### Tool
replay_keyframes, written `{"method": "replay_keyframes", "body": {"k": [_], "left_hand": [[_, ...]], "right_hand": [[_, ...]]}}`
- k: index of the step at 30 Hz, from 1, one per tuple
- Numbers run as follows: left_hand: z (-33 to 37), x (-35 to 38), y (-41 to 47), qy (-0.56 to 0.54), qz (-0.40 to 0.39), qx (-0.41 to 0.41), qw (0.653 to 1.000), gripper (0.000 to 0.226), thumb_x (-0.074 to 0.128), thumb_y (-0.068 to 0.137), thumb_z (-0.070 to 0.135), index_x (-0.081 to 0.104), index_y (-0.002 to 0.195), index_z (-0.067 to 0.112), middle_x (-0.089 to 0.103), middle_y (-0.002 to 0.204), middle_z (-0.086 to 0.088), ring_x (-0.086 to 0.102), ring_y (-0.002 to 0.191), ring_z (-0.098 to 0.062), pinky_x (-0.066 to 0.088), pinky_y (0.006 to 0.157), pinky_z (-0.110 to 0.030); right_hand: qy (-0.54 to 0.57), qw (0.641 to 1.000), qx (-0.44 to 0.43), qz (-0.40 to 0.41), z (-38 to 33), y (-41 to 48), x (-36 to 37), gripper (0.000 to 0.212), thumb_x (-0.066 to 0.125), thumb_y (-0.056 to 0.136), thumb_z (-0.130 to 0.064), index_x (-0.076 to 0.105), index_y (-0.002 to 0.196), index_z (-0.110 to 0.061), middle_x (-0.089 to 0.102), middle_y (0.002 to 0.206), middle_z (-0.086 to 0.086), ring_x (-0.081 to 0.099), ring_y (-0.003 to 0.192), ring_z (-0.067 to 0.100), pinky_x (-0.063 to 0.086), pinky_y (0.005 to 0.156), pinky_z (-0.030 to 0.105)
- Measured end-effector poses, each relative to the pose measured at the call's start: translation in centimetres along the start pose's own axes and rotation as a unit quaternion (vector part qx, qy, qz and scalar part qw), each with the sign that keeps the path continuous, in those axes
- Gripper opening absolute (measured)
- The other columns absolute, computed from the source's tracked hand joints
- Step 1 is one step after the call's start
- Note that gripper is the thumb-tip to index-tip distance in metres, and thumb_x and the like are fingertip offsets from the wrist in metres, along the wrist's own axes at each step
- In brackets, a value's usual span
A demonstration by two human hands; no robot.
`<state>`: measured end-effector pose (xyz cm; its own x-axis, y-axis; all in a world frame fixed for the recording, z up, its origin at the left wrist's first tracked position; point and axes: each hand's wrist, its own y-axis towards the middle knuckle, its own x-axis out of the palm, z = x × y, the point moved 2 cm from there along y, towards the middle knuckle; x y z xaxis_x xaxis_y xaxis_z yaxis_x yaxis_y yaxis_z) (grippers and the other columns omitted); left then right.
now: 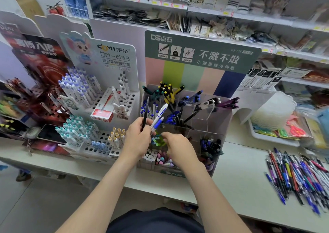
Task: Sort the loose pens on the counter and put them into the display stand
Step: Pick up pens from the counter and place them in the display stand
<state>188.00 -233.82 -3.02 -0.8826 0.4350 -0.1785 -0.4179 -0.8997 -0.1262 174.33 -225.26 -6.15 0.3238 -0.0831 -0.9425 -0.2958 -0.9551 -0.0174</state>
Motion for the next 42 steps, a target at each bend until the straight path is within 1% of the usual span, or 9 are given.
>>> {"method": "replay_keyframes", "body": {"k": [5,9,12,16,20,25,34,38,42], "left_hand": [[0.6,0.1,-0.1,0.005,-0.005,0.041,0.999,0.022,0.052,0.101,0.018,0.069,0.098,0.031,0.063,0.073,0.006,0.056,0.067,-0.019,0.047,0.065,-0.046],[1.5,0.5,-0.3,0.016,-0.04,0.078,0.996,0.022,0.054,0.105,0.016,0.07,0.106,0.031,0.075,0.096,0.004,0.071,0.092,-0.022,0.059,0.083,-0.054],[1.9,0.6,-0.4,0.022,-0.03,0.097,0.995,0.02,0.05,0.108,0.018,0.066,0.109,0.03,0.072,0.094,0.002,0.072,0.09,-0.024,0.061,0.081,-0.057],[1.8,0.3,-0.1,0.019,0.045,0.076,0.996,0.019,0.043,0.111,0.012,0.059,0.114,0.02,0.073,0.096,-0.001,0.076,0.083,-0.016,0.066,0.076,-0.049],[1.2,0.5,0.3,0.038,0.025,0.068,0.997,0.022,0.042,0.112,0.014,0.06,0.113,0.028,0.073,0.114,0.011,0.073,0.104,-0.001,0.063,0.093,-0.044],[1.4,0.7,0.6,0.034,-0.023,0.062,0.997,0.025,0.044,0.112,0.016,0.06,0.114,0.034,0.072,0.121,0.013,0.07,0.115,0.0,0.058,0.105,-0.044],[1.3,0.6,1.1,0.023,-0.021,0.021,0.999,0.024,0.044,0.111,0.013,0.063,0.113,0.027,0.077,0.103,0.001,0.077,0.094,-0.013,0.062,0.093,-0.049],[1.4,0.9,1.1,0.027,-0.049,0.006,0.998,0.029,0.043,0.112,0.014,0.062,0.117,0.036,0.073,0.118,0.009,0.075,0.105,-0.009,0.062,0.097,-0.047],[1.5,0.5,1.0,0.039,-0.045,0.013,0.998,0.034,0.043,0.111,0.014,0.061,0.114,0.042,0.07,0.122,0.017,0.071,0.112,-0.005,0.06,0.099,-0.047]], "right_hand": [[0.128,0.973,0.029,0.192,-1.6,-1.1,-2.4,0.032,0.047,0.112,-0.034,0.073,0.123,-0.019,0.077,0.105,-0.004,0.071,0.092,0.013,0.057,0.077,0.03],[0.304,0.934,0.052,0.18,-2.9,-0.8,-4.3,0.026,0.064,0.104,-0.04,0.078,0.09,-0.023,0.071,0.073,-0.011,0.065,0.07,0.007,0.05,0.063,0.022],[0.416,0.882,0.095,0.201,-3.5,-0.7,-5.3,0.018,0.062,0.106,-0.029,0.074,0.097,-0.021,0.074,0.079,-0.009,0.069,0.072,0.006,0.051,0.063,0.016],[0.466,0.844,0.103,0.246,-2.3,-0.8,-6.7,0.021,0.042,0.115,-0.033,0.06,0.117,-0.022,0.071,0.076,0.002,0.07,0.061,0.018,0.058,0.055,0.039],[0.216,0.945,0.112,0.22,-0.1,-0.1,-7.8,0.027,0.049,0.111,-0.033,0.075,0.116,-0.028,0.064,0.072,-0.008,0.057,0.059,0.009,0.044,0.051,0.03],[0.052,0.984,0.105,0.131,-0.8,1.1,-9.5,0.031,0.057,0.098,-0.021,0.071,0.126,-0.024,0.051,0.107,0.001,0.053,0.071,0.018,0.044,0.059,0.032],[0.083,0.984,-0.041,0.151,-1.9,4.1,-10.8,0.034,0.065,0.1,-0.006,0.066,0.133,-0.013,0.071,0.114,0.005,0.065,0.106,0.023,0.054,0.094,0.035],[-0.067,0.988,-0.093,0.105,-2.3,4.9,-9.4,0.026,0.058,0.105,-0.011,0.059,0.131,-0.017,0.073,0.108,0.004,0.063,0.1,0.028,0.048,0.083,0.042],[-0.048,0.968,-0.061,0.238,-1.9,4.6,-10.1,0.017,0.06,0.106,-0.021,0.057,0.122,-0.016,0.063,0.078,0.001,0.057,0.071,0.026,0.043,0.066,0.042]]}}
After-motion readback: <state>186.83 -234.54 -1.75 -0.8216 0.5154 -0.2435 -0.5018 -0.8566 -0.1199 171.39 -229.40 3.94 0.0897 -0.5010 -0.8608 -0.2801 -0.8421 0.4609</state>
